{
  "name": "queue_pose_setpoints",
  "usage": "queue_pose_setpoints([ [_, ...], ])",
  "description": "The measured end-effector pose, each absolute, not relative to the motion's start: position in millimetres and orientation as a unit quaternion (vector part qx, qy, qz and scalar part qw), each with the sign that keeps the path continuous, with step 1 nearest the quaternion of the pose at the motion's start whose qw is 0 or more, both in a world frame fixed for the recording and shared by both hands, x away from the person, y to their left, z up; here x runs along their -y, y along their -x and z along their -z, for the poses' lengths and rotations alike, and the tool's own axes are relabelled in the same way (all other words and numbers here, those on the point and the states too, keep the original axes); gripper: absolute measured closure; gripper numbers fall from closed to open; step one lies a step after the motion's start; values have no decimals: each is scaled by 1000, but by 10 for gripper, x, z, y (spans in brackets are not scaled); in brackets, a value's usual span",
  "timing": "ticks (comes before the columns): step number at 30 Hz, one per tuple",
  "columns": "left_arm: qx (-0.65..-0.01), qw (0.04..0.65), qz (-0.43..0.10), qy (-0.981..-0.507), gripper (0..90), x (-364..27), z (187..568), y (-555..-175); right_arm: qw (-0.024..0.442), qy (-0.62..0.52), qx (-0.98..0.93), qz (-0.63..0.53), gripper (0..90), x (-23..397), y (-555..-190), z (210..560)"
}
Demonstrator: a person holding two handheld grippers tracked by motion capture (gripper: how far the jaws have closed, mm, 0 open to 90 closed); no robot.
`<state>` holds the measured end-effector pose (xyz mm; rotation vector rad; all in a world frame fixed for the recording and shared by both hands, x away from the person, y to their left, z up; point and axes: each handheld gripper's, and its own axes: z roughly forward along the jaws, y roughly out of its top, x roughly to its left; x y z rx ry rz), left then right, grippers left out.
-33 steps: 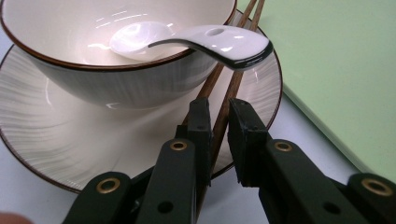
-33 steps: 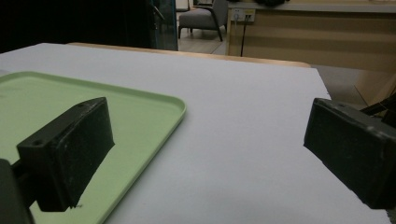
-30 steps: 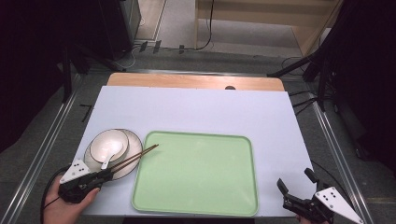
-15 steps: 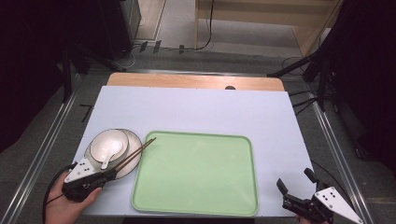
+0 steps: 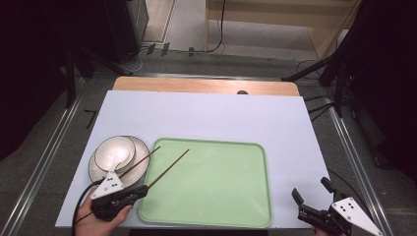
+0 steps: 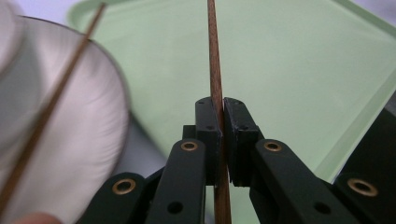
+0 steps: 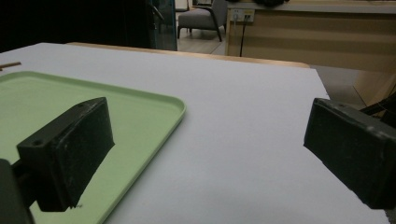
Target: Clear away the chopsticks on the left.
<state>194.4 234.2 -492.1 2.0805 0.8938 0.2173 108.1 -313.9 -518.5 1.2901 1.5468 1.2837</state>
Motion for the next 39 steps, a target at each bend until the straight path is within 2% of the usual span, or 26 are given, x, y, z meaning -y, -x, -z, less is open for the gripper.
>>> queue_pose_setpoints([
  [8,-381,415,-59,-824,854,-1933,5113,-2075,368,-503,-601,-500,16,3149,-1080,5186],
  [22,-403,388,-75,-826,840,-1918,5247,-2072,367,-503,-601,-502,16,3160,-1080,5187],
  [25,-406,393,-73,-822,760,-1921,5241,-2072,368,-503,-599,-502,16,3161,-1074,5184],
  [28,-403,404,-74,-818,743,-1910,5203,-2082,369,-504,-598,-502,16,3166,-1073,5182],
  [29,-401,406,-76,-818,749,-1887,5178,-2095,369,-504,-598,-502,16,3168,-1073,5183],
  [31,-396,407,-80,-819,836,-1833,5148,-2125,368,-504,-597,-503,16,3170,-1077,5184],
  [32,-394,407,-79,-820,836,-1787,5135,-2150,368,-504,-597,-503,16,3170,-1077,5184],
  [33,-386,402,-80,-826,900,-1680,5119,-2210,368,-504,-597,-504,16,3169,-1076,5183],
  [39,-369,380,-70,-845,900,-1390,5137,-2382,366,-505,-597,-505,16,3176,-1070,5187],
])
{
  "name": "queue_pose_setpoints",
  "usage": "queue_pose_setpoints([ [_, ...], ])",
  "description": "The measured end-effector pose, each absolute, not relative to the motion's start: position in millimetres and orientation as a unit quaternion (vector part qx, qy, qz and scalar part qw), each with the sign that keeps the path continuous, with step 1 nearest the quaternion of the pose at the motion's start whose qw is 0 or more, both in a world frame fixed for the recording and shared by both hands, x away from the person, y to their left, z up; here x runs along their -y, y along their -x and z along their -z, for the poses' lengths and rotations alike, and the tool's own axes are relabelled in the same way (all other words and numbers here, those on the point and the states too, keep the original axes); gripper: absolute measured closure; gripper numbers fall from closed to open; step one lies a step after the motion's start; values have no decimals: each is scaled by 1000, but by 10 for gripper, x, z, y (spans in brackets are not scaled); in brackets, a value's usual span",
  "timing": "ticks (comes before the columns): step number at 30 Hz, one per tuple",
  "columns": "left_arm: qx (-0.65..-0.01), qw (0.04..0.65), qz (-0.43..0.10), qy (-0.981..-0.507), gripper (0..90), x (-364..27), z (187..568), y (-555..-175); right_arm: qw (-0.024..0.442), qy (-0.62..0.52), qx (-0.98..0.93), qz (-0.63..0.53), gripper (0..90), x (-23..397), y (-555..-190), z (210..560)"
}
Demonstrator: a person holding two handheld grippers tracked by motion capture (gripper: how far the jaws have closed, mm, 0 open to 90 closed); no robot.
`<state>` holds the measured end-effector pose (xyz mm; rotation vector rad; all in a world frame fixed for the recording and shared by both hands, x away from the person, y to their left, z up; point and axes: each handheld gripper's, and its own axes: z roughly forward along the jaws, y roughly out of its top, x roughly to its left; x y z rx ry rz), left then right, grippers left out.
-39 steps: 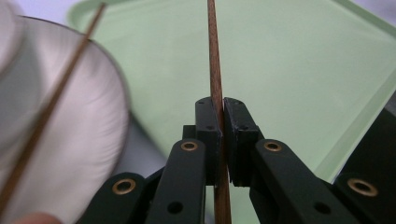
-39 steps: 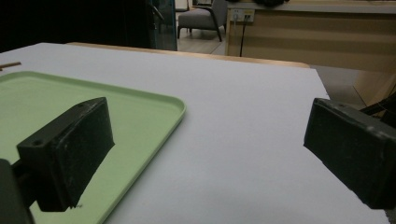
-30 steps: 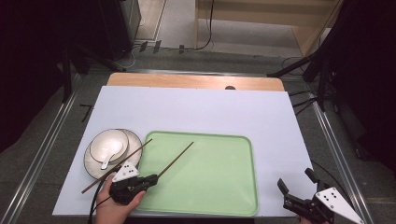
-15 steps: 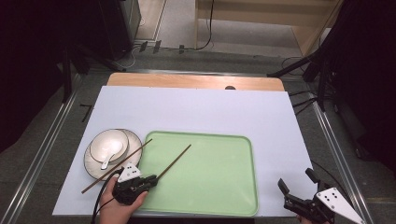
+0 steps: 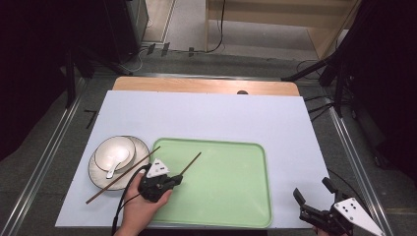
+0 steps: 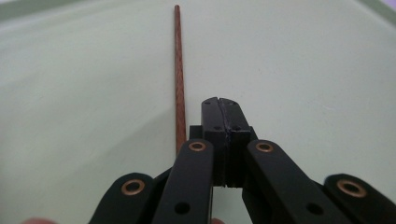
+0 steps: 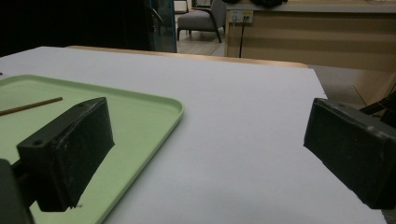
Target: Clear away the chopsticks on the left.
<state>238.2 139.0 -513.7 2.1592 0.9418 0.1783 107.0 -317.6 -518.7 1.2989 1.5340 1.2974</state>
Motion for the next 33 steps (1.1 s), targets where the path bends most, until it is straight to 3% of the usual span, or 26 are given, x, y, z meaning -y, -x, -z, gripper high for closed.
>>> queue_pose_setpoints([
  [6,-397,356,-78,-843,900,-1323,5208,-2500,366,-508,-594,-505,16,3194,-1066,5191],
  [16,-457,340,-112,-814,900,-1650,5165,-2507,363,-508,-596,-506,16,3195,-1075,5198],
  [25,-473,336,-128,-805,900,-1844,5171,-2449,363,-509,-595,-505,16,3200,-1070,5196],
  [33,-468,363,-109,-799,900,-1891,5174,-2418,364,-508,-595,-506,16,3207,-1069,5198],
])
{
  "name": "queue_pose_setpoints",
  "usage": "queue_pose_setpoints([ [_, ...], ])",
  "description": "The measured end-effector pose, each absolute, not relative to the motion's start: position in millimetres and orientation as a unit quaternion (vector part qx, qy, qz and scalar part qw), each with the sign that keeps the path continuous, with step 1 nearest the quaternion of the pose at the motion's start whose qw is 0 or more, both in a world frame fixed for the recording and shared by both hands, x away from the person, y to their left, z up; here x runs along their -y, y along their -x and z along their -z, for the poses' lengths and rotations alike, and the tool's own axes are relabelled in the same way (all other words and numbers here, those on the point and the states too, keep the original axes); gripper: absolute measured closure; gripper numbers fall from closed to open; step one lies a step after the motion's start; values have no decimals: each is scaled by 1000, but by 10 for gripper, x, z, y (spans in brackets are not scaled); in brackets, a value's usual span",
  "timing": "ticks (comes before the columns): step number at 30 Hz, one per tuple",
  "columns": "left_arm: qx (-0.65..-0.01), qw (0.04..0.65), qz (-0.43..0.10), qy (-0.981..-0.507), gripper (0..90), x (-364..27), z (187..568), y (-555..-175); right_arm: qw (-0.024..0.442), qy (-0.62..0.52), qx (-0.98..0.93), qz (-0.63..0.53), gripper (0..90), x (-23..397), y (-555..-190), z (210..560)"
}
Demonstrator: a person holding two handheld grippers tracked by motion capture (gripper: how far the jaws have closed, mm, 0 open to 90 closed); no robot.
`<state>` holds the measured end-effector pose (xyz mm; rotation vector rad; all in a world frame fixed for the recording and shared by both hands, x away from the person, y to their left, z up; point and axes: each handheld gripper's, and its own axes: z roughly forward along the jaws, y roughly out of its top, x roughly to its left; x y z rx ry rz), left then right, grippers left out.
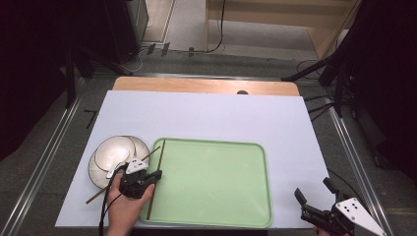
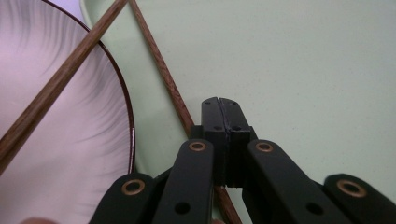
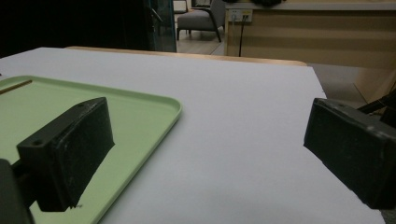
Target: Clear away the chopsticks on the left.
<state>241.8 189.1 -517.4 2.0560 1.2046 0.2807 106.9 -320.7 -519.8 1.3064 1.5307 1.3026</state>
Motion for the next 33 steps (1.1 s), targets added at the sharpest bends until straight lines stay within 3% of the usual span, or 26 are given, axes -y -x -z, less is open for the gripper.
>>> queue_pose_setpoints([
  [11,-464,368,-116,-797,899,-1901,5178,-2385,365,-507,-595,-506,16,3210,-1069,5197],
  [16,-449,387,-118,-797,813,-1979,5109,-2304,363,-508,-595,-506,16,3209,-1065,5197],
  [22,-436,413,-126,-790,698,-2237,5005,-2134,363,-508,-594,-506,16,3210,-1068,5199],
  [33,-451,408,-148,-780,688,-2816,4934,-1909,364,-506,-597,-504,16,3188,-1077,5194],
])
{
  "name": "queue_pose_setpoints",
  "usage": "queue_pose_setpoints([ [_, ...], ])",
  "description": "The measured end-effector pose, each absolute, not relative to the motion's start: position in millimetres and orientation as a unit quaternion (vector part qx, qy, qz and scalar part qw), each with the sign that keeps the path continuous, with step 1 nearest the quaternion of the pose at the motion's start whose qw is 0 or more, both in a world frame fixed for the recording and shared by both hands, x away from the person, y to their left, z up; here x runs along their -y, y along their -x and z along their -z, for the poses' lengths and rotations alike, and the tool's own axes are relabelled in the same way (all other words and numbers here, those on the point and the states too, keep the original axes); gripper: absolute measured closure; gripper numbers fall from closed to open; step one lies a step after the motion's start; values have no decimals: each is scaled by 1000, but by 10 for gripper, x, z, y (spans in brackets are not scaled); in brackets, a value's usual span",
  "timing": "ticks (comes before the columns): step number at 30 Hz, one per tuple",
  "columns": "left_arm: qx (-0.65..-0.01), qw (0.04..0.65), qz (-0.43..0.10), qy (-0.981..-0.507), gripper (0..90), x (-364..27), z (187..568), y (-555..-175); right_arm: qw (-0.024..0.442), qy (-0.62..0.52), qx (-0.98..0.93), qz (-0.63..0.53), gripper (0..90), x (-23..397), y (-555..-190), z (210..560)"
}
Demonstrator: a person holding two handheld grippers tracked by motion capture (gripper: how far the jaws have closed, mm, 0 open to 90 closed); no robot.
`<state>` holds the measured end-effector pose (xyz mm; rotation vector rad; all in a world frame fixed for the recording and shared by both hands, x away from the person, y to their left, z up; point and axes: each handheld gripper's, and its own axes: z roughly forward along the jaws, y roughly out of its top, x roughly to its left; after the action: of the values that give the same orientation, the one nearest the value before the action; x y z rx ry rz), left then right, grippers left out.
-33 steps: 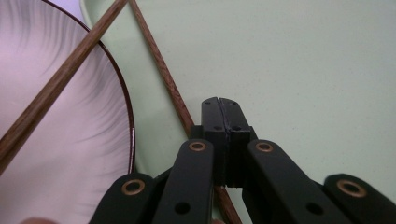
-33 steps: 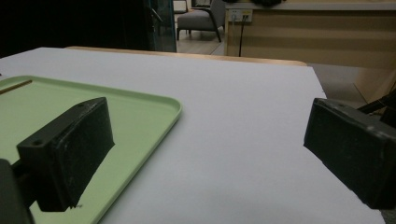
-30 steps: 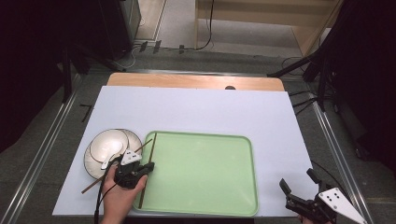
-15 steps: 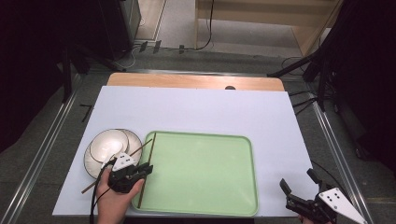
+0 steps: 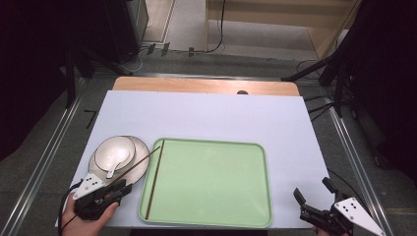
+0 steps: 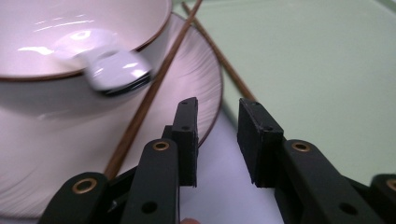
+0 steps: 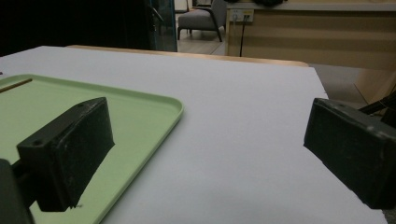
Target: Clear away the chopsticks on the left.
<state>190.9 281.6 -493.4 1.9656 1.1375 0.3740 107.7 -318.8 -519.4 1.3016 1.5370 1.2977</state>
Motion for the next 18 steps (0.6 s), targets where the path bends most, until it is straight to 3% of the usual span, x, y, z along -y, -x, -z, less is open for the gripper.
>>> queue_pose_setpoints([
  [9,-472,399,-187,-764,686,-3053,4899,-1952,363,-507,-598,-504,16,3180,-1079,5193],
  [18,-468,361,-174,-788,695,-3013,4992,-2102,364,-506,-597,-505,16,3190,-1081,5196],
])
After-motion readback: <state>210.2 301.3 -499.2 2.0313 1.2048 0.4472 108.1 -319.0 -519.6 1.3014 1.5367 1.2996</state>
